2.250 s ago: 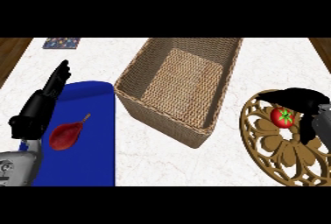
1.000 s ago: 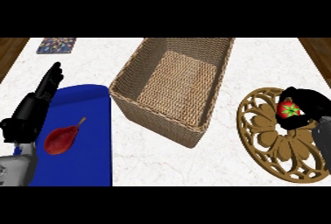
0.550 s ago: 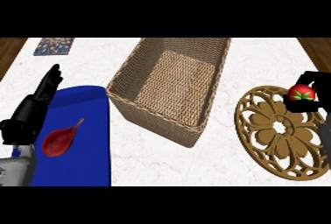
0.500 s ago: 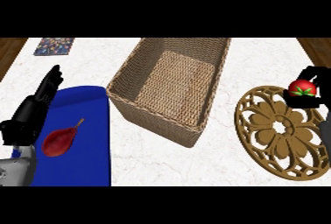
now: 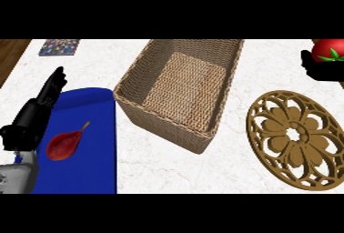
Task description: Pick the tomato from the placemat and place it in the basket
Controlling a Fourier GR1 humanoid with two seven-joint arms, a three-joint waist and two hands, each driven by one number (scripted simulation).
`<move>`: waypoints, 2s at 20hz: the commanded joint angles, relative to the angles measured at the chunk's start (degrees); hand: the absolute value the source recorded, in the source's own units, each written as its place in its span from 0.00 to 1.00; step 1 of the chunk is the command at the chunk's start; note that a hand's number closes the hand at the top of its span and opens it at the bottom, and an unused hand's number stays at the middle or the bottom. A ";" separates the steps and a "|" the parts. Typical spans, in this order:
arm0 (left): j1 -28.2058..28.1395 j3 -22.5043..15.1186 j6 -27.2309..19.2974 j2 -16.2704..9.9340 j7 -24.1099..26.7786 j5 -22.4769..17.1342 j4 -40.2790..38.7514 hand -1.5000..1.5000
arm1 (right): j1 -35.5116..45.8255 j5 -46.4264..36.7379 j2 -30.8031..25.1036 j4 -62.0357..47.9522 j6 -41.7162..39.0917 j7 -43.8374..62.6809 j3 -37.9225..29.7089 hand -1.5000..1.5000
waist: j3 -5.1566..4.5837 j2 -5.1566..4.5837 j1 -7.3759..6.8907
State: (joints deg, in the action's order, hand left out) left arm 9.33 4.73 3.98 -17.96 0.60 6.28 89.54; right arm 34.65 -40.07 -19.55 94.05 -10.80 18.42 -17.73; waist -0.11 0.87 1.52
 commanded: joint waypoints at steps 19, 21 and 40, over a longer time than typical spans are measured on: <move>2.19 -0.78 0.00 2.11 -0.62 2.18 0.17 0.50 | 38.27 4.77 10.38 -15.91 -8.12 33.26 9.77 1.00 | 0.07 -0.92 -2.21; 3.42 -0.82 0.75 2.14 -0.49 1.97 -1.77 0.50 | 35.02 5.28 9.95 -17.85 -8.72 29.03 10.55 1.00 | 0.08 -1.01 -1.97; 1.67 1.22 1.89 1.65 -0.49 1.14 1.06 0.50 | 39.58 1.21 11.45 -29.89 -21.99 36.54 18.83 0.00 | 0.10 -0.68 -1.84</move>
State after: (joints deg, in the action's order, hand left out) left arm 12.27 5.73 6.01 -16.54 0.44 7.39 88.72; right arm 73.64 -40.55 -8.72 64.11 -27.37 51.08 1.73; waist -0.04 0.07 -0.33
